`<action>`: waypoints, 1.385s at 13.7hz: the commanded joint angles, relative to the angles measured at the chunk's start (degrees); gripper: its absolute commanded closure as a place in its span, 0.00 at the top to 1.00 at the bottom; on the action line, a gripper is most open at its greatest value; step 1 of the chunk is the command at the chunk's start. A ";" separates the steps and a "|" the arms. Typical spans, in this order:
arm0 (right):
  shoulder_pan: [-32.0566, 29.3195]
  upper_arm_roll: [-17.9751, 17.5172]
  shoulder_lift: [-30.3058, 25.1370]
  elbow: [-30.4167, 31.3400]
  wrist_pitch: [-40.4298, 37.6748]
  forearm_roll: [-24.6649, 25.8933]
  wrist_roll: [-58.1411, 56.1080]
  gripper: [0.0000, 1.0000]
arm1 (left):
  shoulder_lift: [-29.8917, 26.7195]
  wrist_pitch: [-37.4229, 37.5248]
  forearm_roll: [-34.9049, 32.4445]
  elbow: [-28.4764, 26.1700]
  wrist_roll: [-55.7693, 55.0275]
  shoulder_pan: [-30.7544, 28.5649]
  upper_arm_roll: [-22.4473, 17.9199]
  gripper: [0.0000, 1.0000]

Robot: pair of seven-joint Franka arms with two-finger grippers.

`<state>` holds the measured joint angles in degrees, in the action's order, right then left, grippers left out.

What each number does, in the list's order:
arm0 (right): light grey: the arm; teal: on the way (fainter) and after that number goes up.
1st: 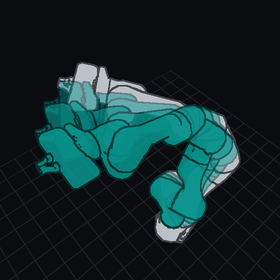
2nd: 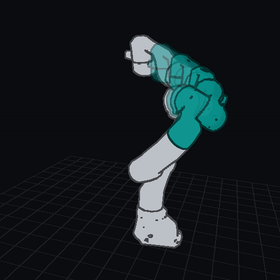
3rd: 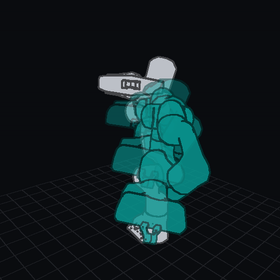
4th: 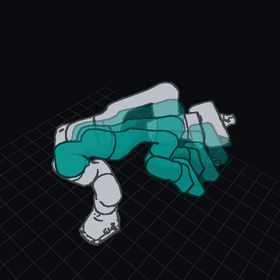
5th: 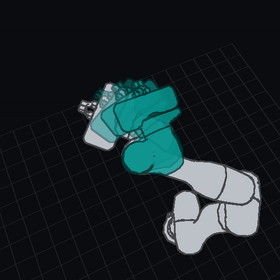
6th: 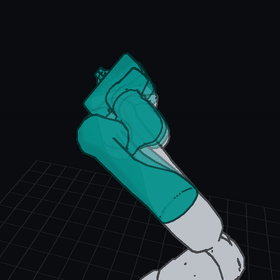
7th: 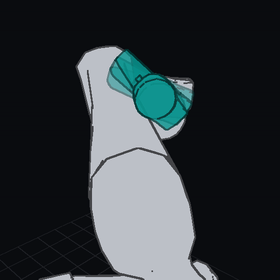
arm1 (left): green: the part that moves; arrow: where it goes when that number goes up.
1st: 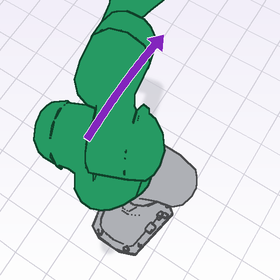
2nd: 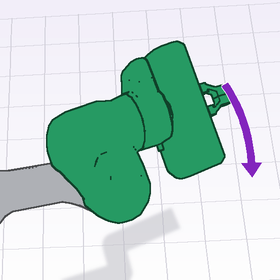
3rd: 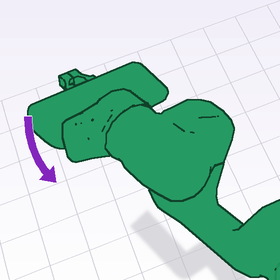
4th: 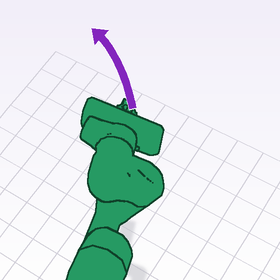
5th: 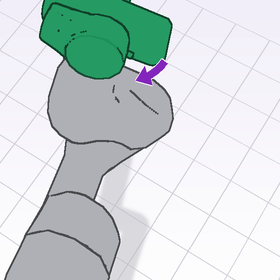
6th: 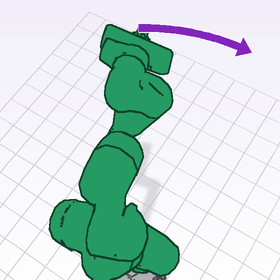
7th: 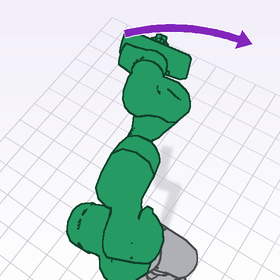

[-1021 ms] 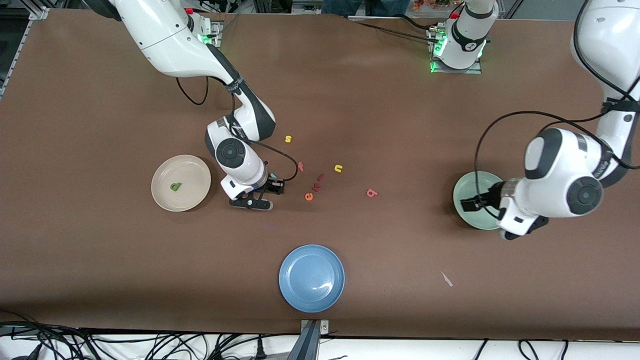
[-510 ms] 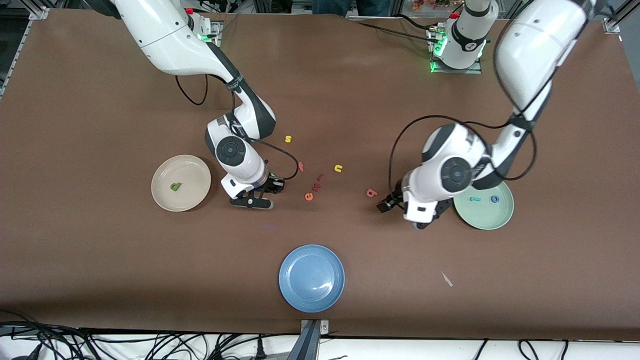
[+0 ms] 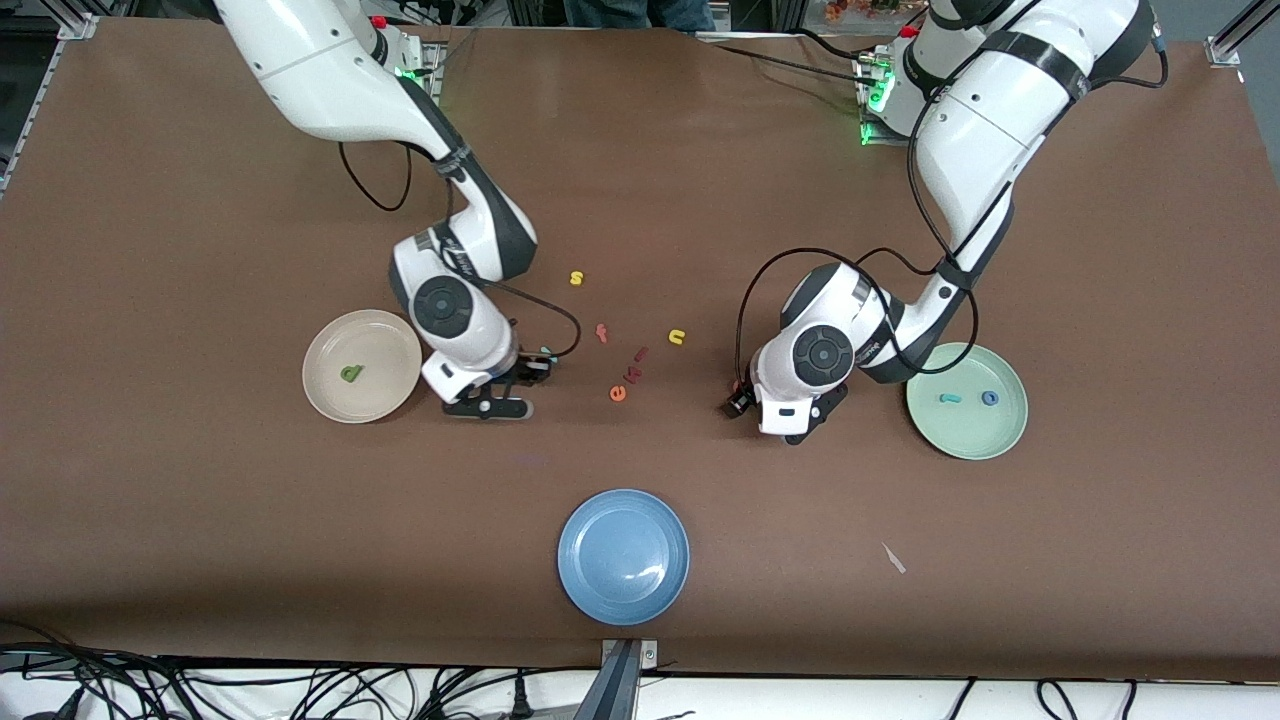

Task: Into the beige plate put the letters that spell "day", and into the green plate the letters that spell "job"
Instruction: 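Place the blue o on the green plate while the right gripper grasps d, then grasp the pink g with the left gripper while the right gripper carries d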

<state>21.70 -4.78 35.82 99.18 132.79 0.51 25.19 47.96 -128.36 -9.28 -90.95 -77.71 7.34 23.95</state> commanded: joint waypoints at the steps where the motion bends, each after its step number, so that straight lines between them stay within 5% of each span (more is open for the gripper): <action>1: -5.42 -0.40 -7.85 5.66 -4.81 0.37 -10.38 0.20 | 0.46 0.21 -1.17 0.95 -1.74 0.57 -0.39 0.70; 4: -9.74 1.08 -14.53 13.30 -4.82 0.37 -21.55 0.20 | 0.73 0.21 -1.52 0.95 -3.32 1.27 -0.39 0.42; 8: -11.85 4.42 -16.84 17.80 -4.21 0.37 -29.13 0.24 | 0.99 0.21 -1.79 0.95 -3.94 2.24 -0.39 0.00; 9: -11.86 4.60 -16.84 17.98 -3.59 0.37 -29.49 0.35 | 0.82 0.21 -1.96 0.95 -3.77 1.81 -0.39 0.00; 10: -11.86 4.61 -16.84 18.16 -3.41 0.37 -29.41 0.73 | 0.29 0.39 -2.05 1.03 -3.59 1.45 -0.39 0.00; 11: -11.86 4.61 -16.84 18.16 -3.41 0.37 -28.88 0.86 | -0.67 1.00 -2.23 1.30 -2.46 0.15 -0.39 0.00; 14: -11.86 3.21 -16.22 17.72 -3.32 -0.15 -24.51 0.86 | -8.21 12.04 -1.09 2.44 10.06 -6.70 0.66 0.00; 16: -11.51 -0.82 -14.65 17.02 -0.88 -0.15 -16.27 0.86 | -13.05 18.72 2.76 2.35 22.36 -13.28 1.45 0.00; 19: -6.51 -2.77 -11.22 14.83 2.90 0.02 -5.44 0.86 | -15.27 27.71 2.08 1.57 38.73 -20.85 1.37 0.00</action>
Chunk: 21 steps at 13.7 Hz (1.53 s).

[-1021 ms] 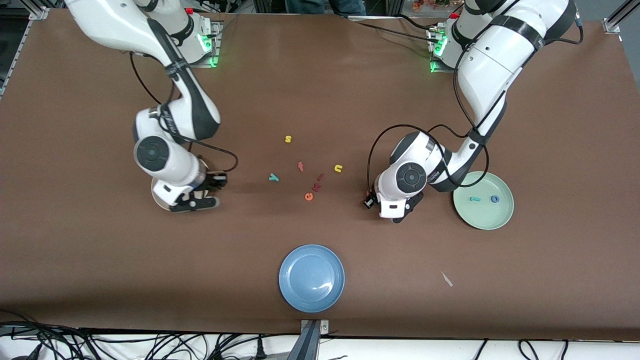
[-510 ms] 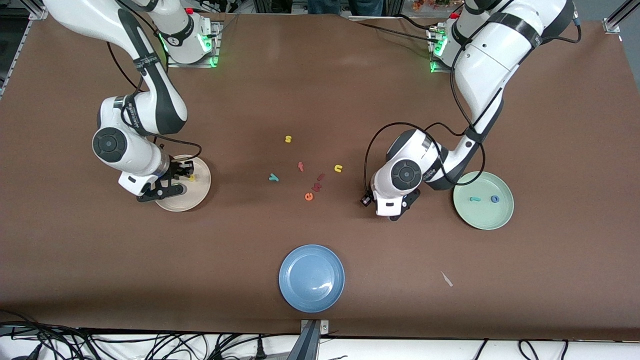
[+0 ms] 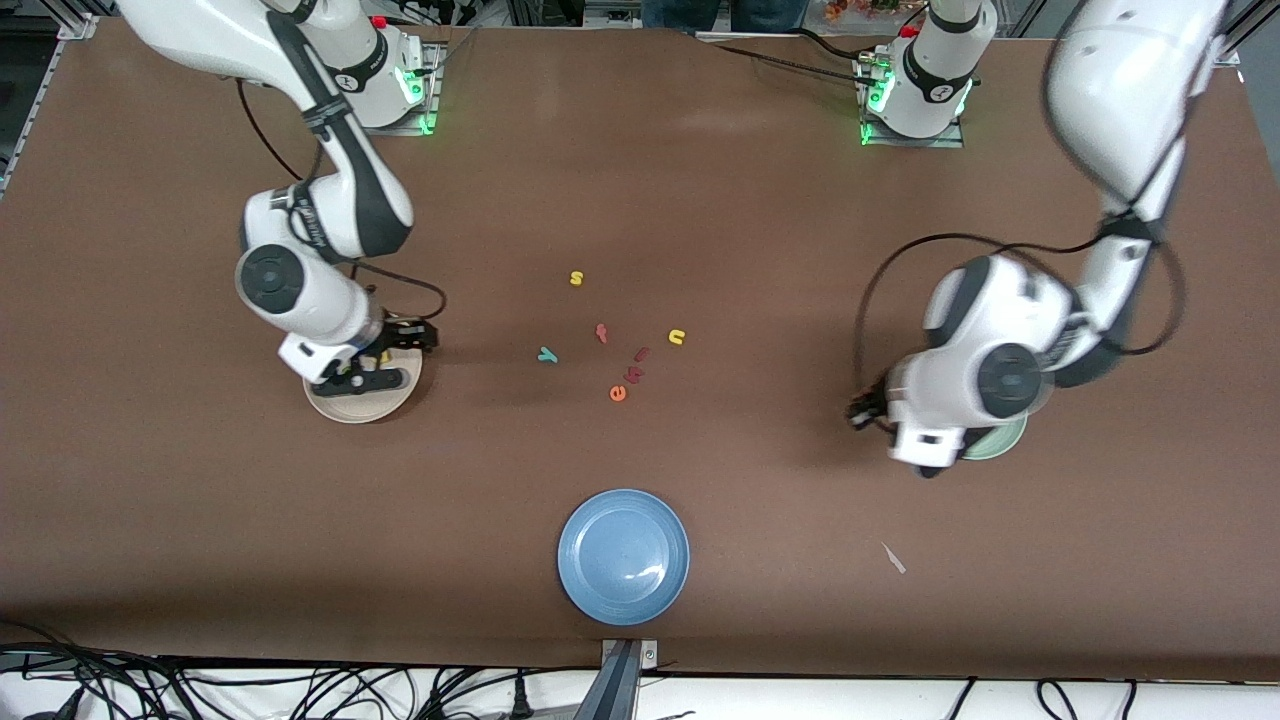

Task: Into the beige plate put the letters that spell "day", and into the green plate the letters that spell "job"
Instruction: 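Place the pink g on the green plate while the right gripper releases d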

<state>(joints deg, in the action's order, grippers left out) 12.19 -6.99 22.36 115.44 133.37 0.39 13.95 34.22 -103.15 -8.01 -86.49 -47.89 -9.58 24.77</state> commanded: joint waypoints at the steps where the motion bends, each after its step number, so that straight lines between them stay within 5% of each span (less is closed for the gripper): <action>1: 5.01 -0.57 3.64 -2.58 3.29 0.14 8.96 0.86 | -1.44 2.69 0.46 -3.68 12.70 -5.96 0.36 0.00; 6: 13.37 -0.57 11.12 -9.43 7.25 0.49 21.46 0.86 | 0.76 -4.75 -5.70 -11.58 21.96 -13.01 0.28 0.02; 7: 13.82 -0.57 11.73 -10.05 7.34 0.92 21.56 0.86 | 0.85 -6.52 -5.70 -12.90 22.14 -13.62 0.27 0.22; 9: 13.91 -0.57 13.14 -10.06 8.91 2.41 22.17 0.85 | 0.85 -6.89 -5.70 -12.74 22.14 -13.72 0.36 0.80; 10: 14.00 -0.57 13.76 -10.06 10.84 3.29 22.35 0.84 | 0.42 -6.45 -5.70 -12.39 22.49 -13.72 0.36 0.96; 13: 14.00 -0.57 14.46 -10.06 11.82 3.65 22.44 0.81 | -3.44 -4.79 -5.00 -10.46 25.30 -13.80 0.71 0.99; 21: 14.79 -0.48 15.43 -9.80 12.78 3.92 24.28 0.77 | -12.42 8.75 -4.65 4.74 35.75 -13.72 2.65 0.99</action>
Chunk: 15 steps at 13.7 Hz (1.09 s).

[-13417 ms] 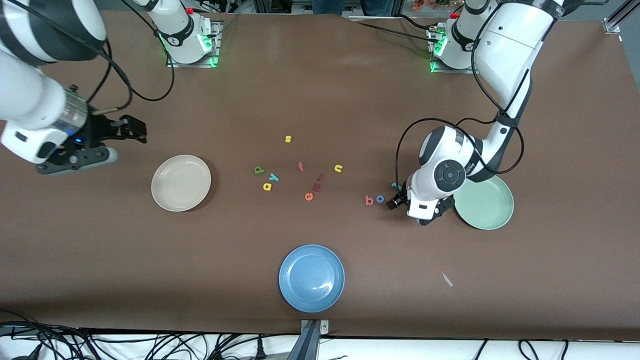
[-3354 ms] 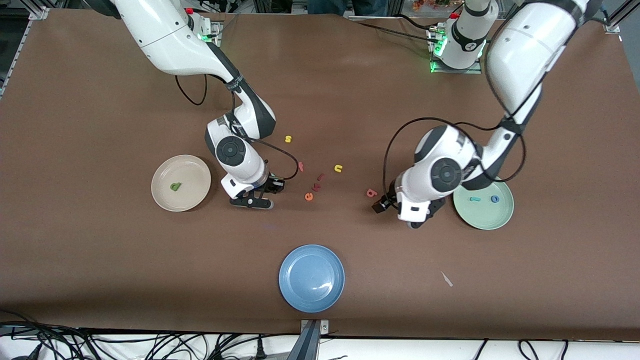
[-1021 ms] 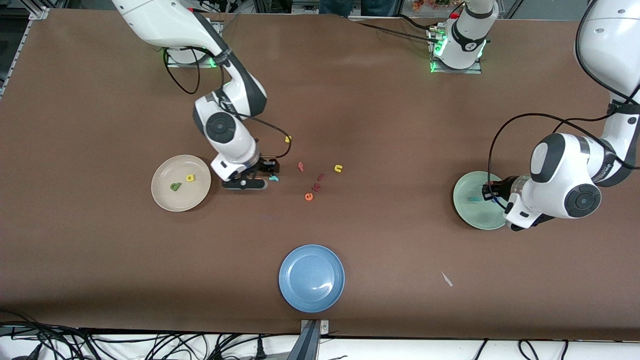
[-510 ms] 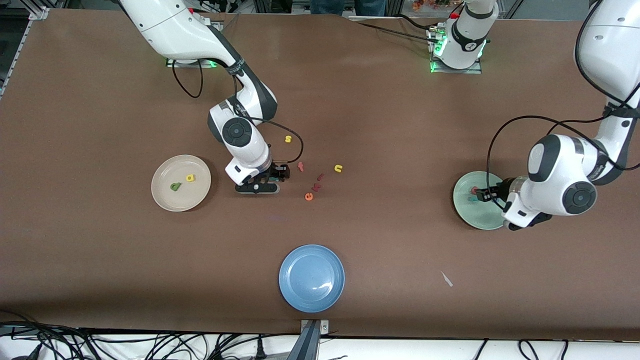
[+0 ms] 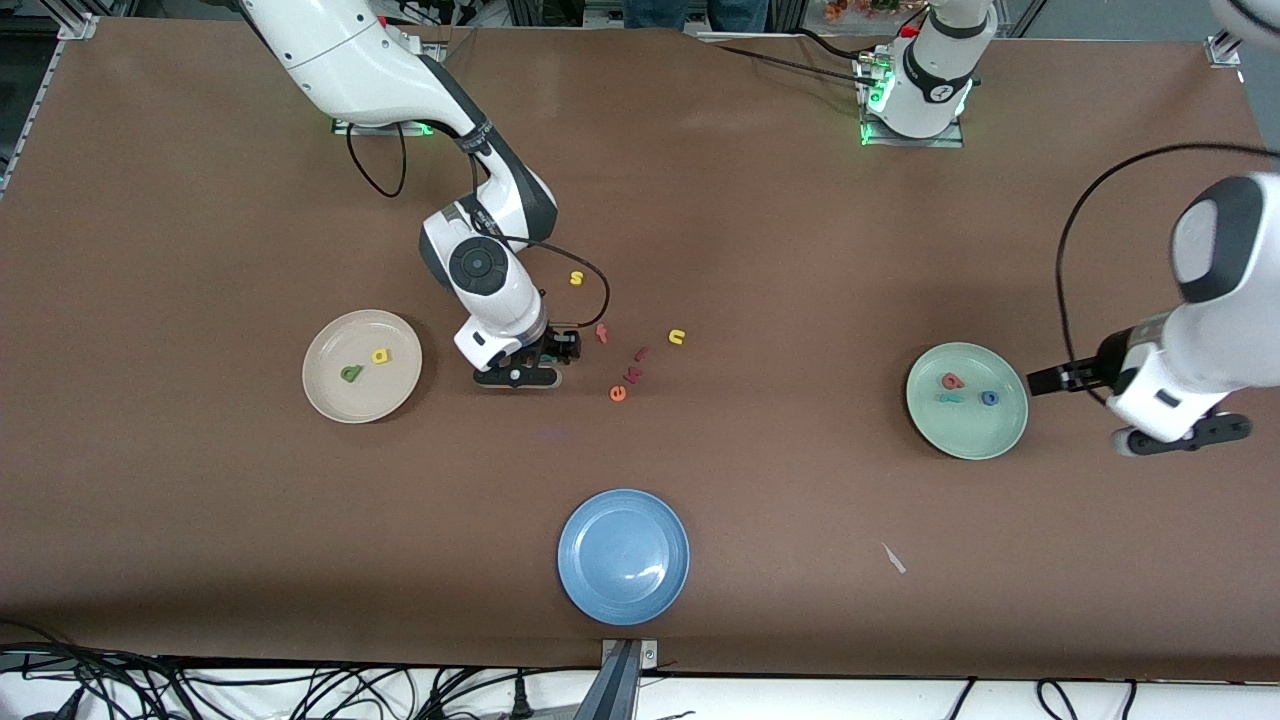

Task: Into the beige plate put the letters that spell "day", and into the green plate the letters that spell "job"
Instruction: 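Place the pink g on the green plate while the right gripper releases d, then grasp the cyan y with the right gripper while the left gripper retracts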

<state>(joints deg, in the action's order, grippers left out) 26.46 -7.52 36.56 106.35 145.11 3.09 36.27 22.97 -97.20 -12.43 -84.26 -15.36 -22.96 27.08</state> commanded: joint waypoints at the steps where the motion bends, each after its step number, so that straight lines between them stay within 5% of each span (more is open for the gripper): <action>1: 0.70 0.05 1.49 -0.53 1.83 1.39 2.75 0.77 | -1.86 3.94 -0.23 3.31 4.19 -0.33 0.34 0.99; 4: 0.88 0.05 1.58 -0.26 1.93 1.65 2.93 0.72 | -3.89 5.53 -0.06 3.84 9.45 -0.42 0.25 0.99; 12: 0.88 0.31 1.58 -0.17 1.84 1.83 2.67 0.25 | -5.30 5.79 2.67 3.93 9.99 2.19 -0.88 1.00; 15: 0.79 0.40 0.97 -0.17 1.40 1.83 1.97 0.24 | -8.36 5.97 8.96 3.76 10.87 16.24 -17.97 1.00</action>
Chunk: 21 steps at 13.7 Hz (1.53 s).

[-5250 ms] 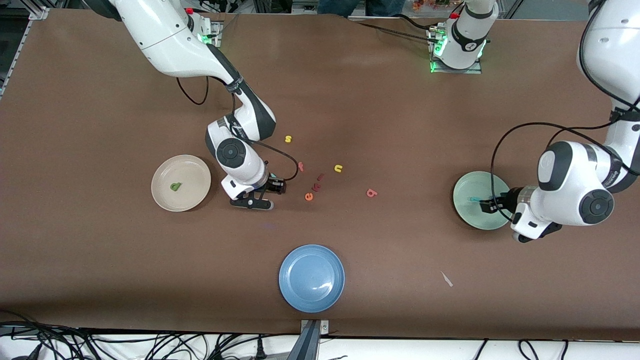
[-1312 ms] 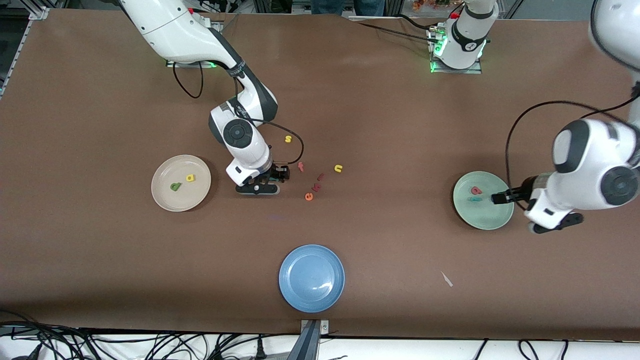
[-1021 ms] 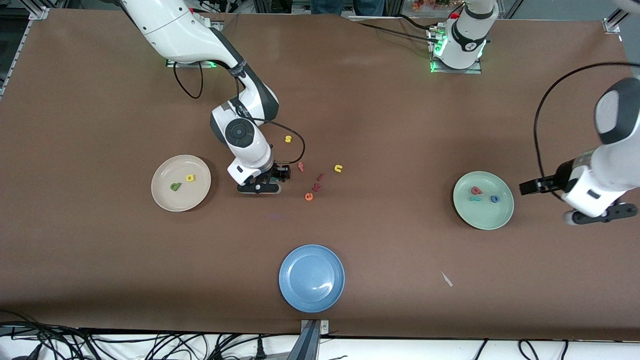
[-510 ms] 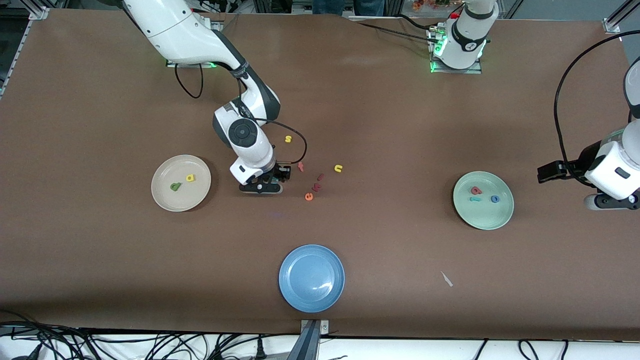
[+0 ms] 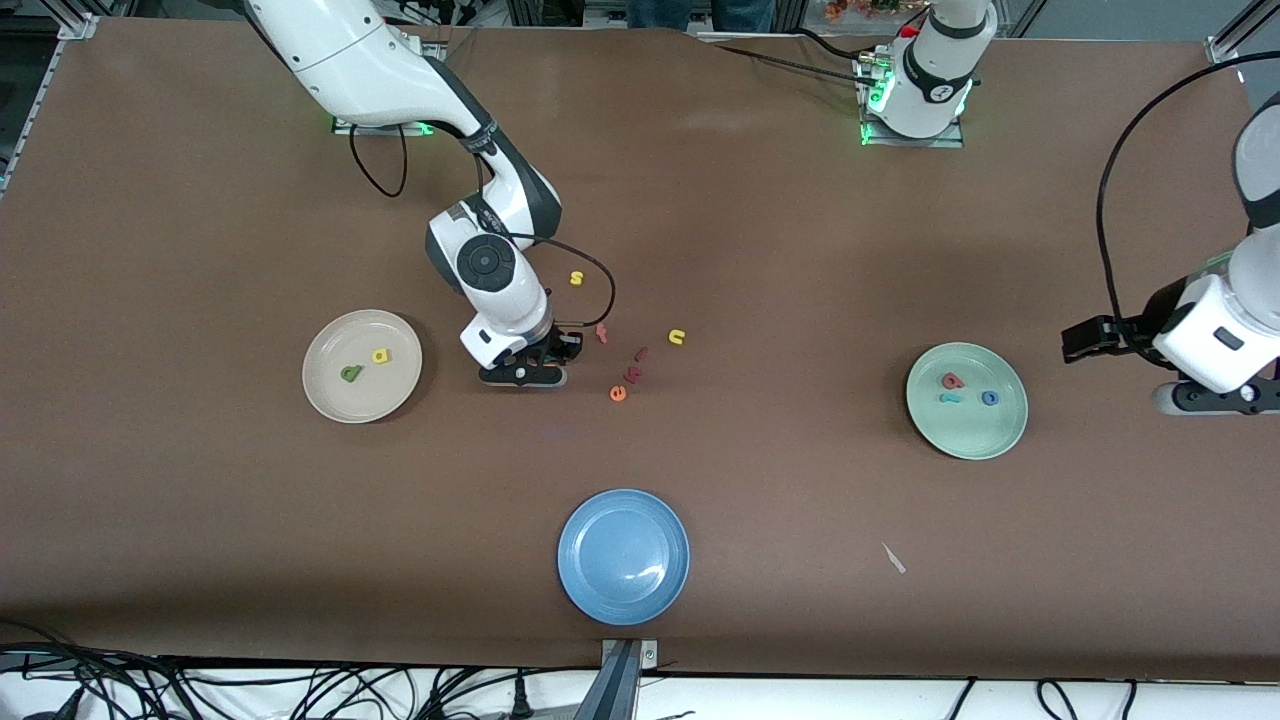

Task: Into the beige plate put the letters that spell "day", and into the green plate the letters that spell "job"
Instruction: 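Grasp the cyan y with the right gripper while the left gripper retracts, then carry the cyan y to the cream plate with the right gripper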

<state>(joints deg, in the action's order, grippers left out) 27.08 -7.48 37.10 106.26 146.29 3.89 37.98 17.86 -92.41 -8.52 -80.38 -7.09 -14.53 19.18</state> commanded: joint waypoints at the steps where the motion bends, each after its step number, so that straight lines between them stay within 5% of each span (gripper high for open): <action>1: -0.09 0.36 -0.53 -0.09 -0.30 1.03 -1.05 0.24 | -3.79 1.44 7.27 -0.56 4.00 9.51 -12.91 1.00; 7: -10.36 0.71 -10.19 1.40 -15.66 1.03 -23.34 0.24 | -6.42 -4.60 6.76 -6.44 4.98 9.62 -13.38 0.99; 12: -16.09 5.79 -17.49 9.57 -16.48 1.03 -40.50 0.24 | -6.08 -5.15 5.71 -5.84 5.07 9.44 -13.29 1.00; 21: -16.88 7.13 -18.91 14.41 -15.60 -0.63 -40.27 0.29 | -5.12 -4.71 5.97 -2.24 4.10 10.31 -12.85 1.00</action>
<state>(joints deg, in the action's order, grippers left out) 10.45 -0.03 20.23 118.41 129.83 4.16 -2.92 13.15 -97.15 -2.99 -82.70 -3.38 -4.27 6.23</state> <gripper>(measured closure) 0.630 0.000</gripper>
